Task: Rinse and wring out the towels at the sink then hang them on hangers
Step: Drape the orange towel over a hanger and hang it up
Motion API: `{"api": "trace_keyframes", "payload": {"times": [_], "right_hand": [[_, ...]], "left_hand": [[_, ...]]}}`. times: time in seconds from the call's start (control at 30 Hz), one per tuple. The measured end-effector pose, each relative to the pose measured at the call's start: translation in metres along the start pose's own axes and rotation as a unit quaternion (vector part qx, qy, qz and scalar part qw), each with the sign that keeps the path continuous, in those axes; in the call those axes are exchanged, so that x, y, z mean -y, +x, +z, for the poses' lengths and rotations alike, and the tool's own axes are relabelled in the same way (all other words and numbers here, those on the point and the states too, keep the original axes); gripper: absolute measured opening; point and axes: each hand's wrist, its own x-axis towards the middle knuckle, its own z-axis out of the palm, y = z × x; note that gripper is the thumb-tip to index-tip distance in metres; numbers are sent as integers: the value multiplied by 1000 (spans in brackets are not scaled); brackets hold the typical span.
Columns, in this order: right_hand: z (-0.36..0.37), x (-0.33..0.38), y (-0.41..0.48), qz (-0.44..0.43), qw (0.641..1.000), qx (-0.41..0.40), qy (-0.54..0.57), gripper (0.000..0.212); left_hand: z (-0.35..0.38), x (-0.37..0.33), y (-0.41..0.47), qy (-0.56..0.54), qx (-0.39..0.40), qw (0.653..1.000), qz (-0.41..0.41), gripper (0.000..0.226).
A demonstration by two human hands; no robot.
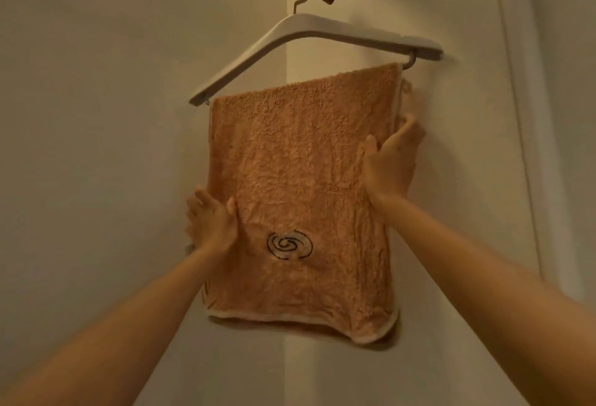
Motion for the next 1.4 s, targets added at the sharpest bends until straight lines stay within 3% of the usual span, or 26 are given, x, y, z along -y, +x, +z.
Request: {"api": "trace_keyframes", "payload": {"times": [0.1,0.27,0.4,0.57,0.77,0.9,1.07,1.17,1.27,1.33,1.4], "right_hand": [[-17,-18,-36,119,990,68,22,52],[-36,-31,-89,160,981,89,-67,44],[-41,-36,-107,155,974,106,-128,40],[-51,-34,-103,157,972,62,-161,36],[-70,-28,-106,147,975,70,-150,36],[-88,-19,-110,152,972,99,-148,46],[-103,4,-144,206,959,102,-166,34],[-108,22,-169,164,969,55,-179,44],[-110,48,-204,85,990,31,-105,50],[-110,71,-231,81,993,80,-37,46],[-113,92,-258,134,973,186,8,37]], "left_hand": [[5,32,-11,-107,92,987,-73,56],[3,58,-32,-217,109,963,-115,63],[-2,60,-38,-143,40,983,-106,59],[-15,70,-25,-77,-5,989,-123,55],[-21,62,-35,-67,32,985,-157,54],[-43,64,-41,-84,85,987,-111,58],[-74,66,-72,-79,87,987,-110,70],[-92,58,-98,-9,87,993,-80,52],[-124,54,-127,49,93,994,-9,34],[-157,58,-149,87,81,992,32,29],[-191,67,-175,125,75,989,39,26]]}}
